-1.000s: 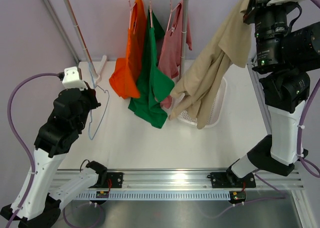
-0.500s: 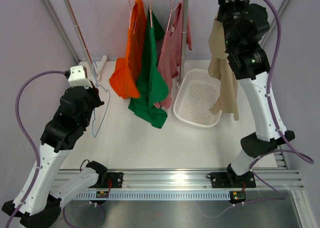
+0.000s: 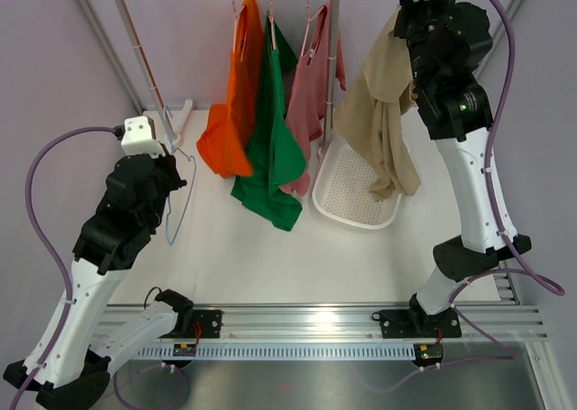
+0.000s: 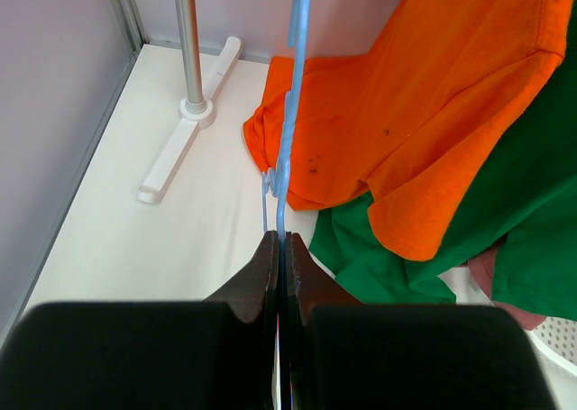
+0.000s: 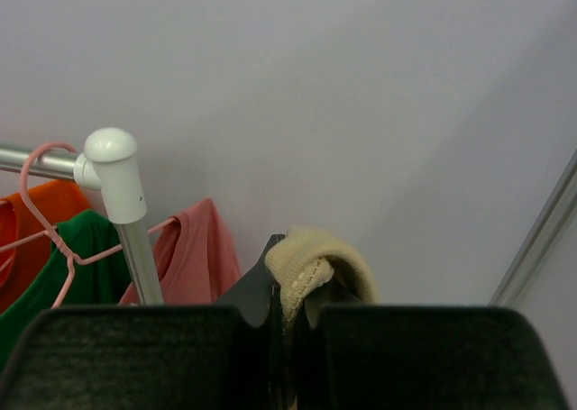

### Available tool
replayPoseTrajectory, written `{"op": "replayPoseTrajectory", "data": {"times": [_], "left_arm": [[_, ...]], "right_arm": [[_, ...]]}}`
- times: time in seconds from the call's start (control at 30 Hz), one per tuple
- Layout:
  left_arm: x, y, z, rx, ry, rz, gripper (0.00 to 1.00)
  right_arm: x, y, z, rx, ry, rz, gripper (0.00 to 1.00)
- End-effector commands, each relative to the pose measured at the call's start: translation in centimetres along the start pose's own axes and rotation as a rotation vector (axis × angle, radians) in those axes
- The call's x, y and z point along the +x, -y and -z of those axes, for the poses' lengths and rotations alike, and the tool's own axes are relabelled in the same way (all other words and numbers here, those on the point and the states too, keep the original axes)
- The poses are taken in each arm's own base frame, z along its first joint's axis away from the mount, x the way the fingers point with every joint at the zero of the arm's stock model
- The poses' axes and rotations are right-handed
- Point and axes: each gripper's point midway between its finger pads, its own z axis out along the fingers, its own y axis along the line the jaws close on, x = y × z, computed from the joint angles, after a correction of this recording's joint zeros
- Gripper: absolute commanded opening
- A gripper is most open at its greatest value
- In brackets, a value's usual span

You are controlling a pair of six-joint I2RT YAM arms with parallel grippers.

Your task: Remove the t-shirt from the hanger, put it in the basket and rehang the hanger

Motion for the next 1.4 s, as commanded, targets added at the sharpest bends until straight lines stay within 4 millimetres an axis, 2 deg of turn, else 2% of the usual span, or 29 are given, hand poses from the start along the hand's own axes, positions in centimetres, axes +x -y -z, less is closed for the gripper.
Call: {"op": "replayPoseTrajectory", "data": {"times": [0.0, 0.03, 0.07, 0.1, 0.13, 0.17, 0.2, 0.23, 0.3, 0.33, 0.37, 0.43, 0.47, 0.5, 0.53, 0.57, 0.6, 0.7, 0.97, 1.03, 1.1, 1.13, 1.37], "left_arm": [[-1.8, 0.2, 0.1, 0.004, 0.066, 0.028, 0.0], [-1.8, 0.1, 0.1, 0.002, 0.064, 0.03, 0.0], [-1.8, 0.1, 0.0, 0.001, 0.065, 0.031, 0.0], [-1.8, 0.1, 0.0, 0.0, 0.066, 0.032, 0.0], [-1.7, 0.1, 0.0, -0.002, 0.063, 0.029, 0.0], [-1.8, 0.1, -0.1, -0.004, 0.068, 0.03, 0.0], [-1.8, 0.0, -0.2, -0.009, 0.069, 0.026, 0.0], [-1.9, 0.0, -0.3, -0.012, 0.07, 0.023, 0.0], [-2.2, 0.1, -0.5, -0.013, 0.079, 0.018, 0.0], [-2.4, 0.2, -0.6, -0.013, 0.08, 0.014, 0.0], [-2.4, 0.4, -1.0, -0.014, 0.071, 0.003, 0.0], [-3.1, 0.4, -1.0, -0.021, 0.083, -0.004, 0.0], [-3.3, 0.5, -1.3, -0.025, 0.081, -0.01, 0.0], [-3.9, 0.6, -1.3, -0.022, 0.093, -0.009, 0.0], [-4.2, 0.6, -1.4, -0.021, 0.102, -0.023, 0.0], [-4.5, 0.4, -1.5, -0.029, 0.109, -0.029, 0.0], [-4.7, 0.4, -1.6, -0.03, 0.117, -0.047, 0.0], [-6.5, 0.1, -1.3, -0.032, 0.175, -0.061, 0.0], [-11.6, 0.8, 0.2, 0.026, 0.364, -0.077, 0.0], [-13.1, 1.1, 0.5, 0.038, 0.43, -0.101, 0.0], [-13.7, 1.4, 0.4, 0.052, 0.477, -0.151, 0.0], [-15.0, 1.5, 0.7, 0.05, 0.536, -0.14, 0.0], [-17.2, 4.0, -0.9, 0.21, 0.624, -0.228, 0.0]], "right_arm": [[-4.7, 1.5, 1.6, 0.005, 0.109, -0.054, 0.0], [-4.3, 1.3, 1.7, -0.003, 0.098, -0.071, 0.0], [-1.9, 0.5, 1.4, -0.018, 0.052, -0.068, 0.0], [-2.8, 1.0, 2.7, -0.018, 0.07, -0.09, 0.0], [-1.6, 0.8, 3.0, -0.025, 0.051, -0.098, 0.0], [2.2, -0.4, 2.8, -0.041, -0.007, -0.113, 0.0], [1.7, 0.1, 4.2, -0.042, 0.01, -0.136, 0.0], [3.3, -0.3, 4.5, -0.048, -0.021, -0.162, 0.0], [9.8, -1.6, 5.6, -0.064, -0.149, -0.176, 0.0], [9.4, -1.5, 5.8, -0.064, -0.141, -0.191, 0.0], [12.3, -2.2, 6.3, -0.078, -0.199, -0.186, 0.0], [15.2, -3.0, 6.8, -0.085, -0.265, -0.211, 0.0], [18.0, -3.6, 7.2, -0.098, -0.329, -0.204, 0.0], [19.3, -4.1, 7.5, -0.11, -0.367, -0.203, 0.05], [19.9, -4.8, 7.6, -0.133, -0.395, -0.222, 0.27], [22.0, -5.3, 7.9, -0.141, -0.468, -0.211, 0.98], [22.7, -5.4, 7.9, -0.134, -0.503, -0.213, 1.0], [23.4, -5.4, 7.7, -0.109, -0.573, -0.211, 1.0], [18.3, -3.7, 7.8, -0.076, -0.487, -0.267, 1.0], [17.5, -3.6, 8.0, -0.081, -0.488, -0.276, 0.99], [17.0, -3.7, 8.1, -0.09, -0.485, -0.286, 1.0], [17.0, -3.8, 8.2, -0.097, -0.484, -0.291, 1.0], [16.6, -3.8, 9.1, -0.119, -0.468, -0.301, 1.0]]}}
